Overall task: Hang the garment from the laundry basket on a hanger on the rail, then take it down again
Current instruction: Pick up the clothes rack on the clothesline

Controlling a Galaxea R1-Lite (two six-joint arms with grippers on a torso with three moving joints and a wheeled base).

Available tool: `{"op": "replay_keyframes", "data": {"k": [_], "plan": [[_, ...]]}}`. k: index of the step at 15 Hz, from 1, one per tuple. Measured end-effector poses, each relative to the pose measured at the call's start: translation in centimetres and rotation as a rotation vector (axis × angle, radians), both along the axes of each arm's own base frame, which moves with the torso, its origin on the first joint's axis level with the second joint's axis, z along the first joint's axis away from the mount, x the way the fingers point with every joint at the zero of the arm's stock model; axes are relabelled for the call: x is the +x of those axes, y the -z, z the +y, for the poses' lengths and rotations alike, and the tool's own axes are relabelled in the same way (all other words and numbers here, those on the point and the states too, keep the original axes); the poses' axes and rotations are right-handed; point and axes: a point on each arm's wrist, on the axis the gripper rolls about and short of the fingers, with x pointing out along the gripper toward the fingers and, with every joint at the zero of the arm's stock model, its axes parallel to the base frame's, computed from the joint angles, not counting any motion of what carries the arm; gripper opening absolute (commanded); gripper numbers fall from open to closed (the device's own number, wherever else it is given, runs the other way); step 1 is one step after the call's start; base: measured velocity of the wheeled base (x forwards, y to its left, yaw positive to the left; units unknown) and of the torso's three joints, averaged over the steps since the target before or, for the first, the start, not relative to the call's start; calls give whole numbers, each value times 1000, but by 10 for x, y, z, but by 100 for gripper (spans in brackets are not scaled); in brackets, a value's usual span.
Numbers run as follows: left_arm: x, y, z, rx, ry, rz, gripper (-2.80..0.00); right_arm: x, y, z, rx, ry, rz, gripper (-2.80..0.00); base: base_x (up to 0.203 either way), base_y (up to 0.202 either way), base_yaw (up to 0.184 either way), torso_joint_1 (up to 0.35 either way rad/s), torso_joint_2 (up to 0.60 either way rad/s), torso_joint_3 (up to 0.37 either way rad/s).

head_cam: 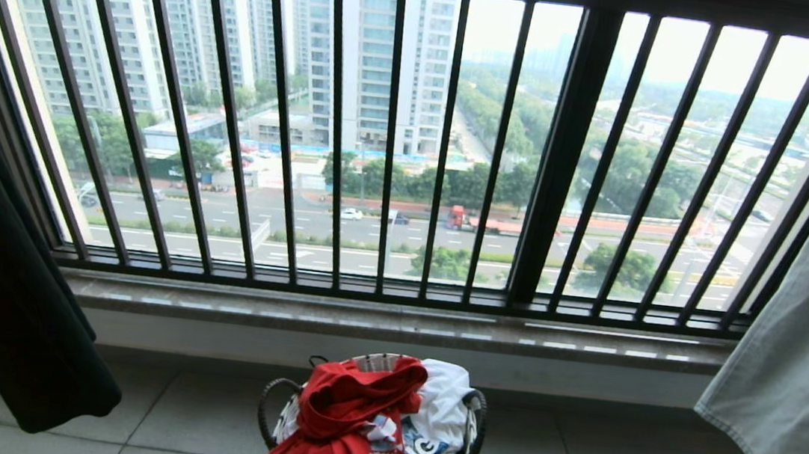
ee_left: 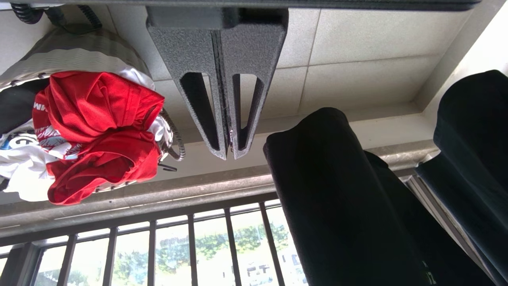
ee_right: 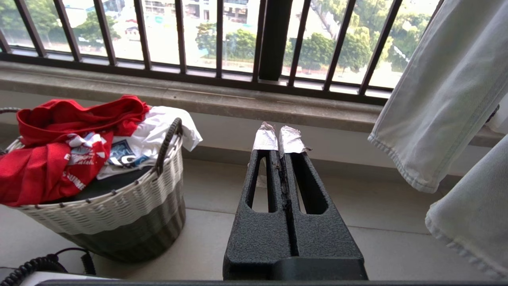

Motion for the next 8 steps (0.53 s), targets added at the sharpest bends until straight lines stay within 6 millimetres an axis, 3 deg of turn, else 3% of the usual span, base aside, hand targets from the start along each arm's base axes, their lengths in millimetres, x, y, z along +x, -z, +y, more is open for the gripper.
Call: {"op": "replay_keyframes", "data": {"k": [8], "plan": [[0, 0, 0, 0, 0, 0, -280, 0, 0, 0, -2, 4, 2, -280, 0, 0, 0, 0, 0, 0]]}}
